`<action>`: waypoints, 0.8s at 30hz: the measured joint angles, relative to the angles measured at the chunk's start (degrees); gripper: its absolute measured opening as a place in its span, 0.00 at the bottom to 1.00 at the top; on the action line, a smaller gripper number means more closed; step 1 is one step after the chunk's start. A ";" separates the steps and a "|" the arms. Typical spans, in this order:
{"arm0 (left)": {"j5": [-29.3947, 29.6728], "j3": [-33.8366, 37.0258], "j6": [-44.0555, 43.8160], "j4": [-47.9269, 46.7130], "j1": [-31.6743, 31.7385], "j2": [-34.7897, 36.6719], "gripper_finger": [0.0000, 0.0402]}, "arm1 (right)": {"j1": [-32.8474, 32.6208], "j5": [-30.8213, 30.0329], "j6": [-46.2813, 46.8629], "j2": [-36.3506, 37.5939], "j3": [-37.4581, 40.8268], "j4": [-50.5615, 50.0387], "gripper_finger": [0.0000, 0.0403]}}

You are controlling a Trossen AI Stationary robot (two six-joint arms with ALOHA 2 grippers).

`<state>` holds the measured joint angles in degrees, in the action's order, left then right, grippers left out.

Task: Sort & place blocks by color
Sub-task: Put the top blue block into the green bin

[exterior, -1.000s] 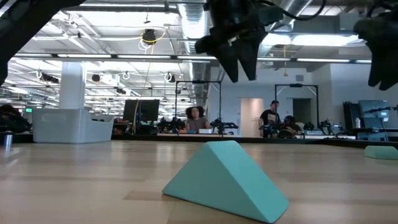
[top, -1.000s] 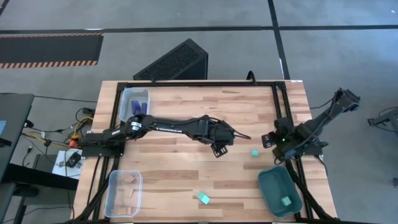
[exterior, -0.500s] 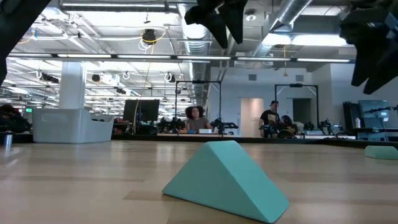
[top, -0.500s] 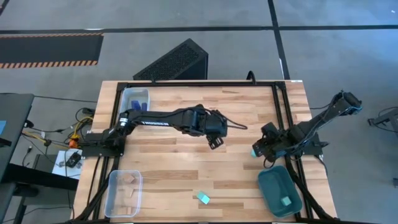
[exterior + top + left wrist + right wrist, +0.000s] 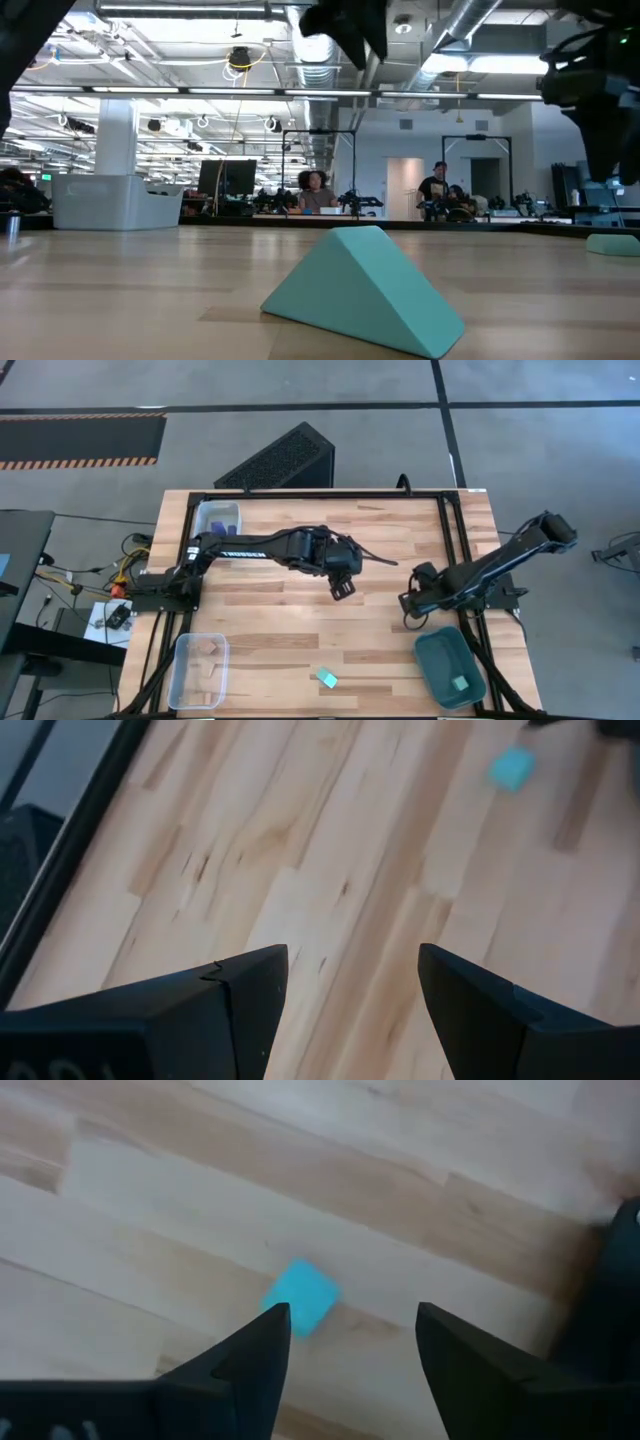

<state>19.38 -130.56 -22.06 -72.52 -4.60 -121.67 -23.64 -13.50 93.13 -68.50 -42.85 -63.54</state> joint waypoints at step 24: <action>-5.96 30.70 6.65 15.52 1.03 7.75 0.53 | -0.17 4.77 12.50 -3.18 0.00 2.75 0.61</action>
<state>13.42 -99.87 -15.41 -57.01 -3.56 -113.92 -23.80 -8.73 105.64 -71.68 -42.85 -60.79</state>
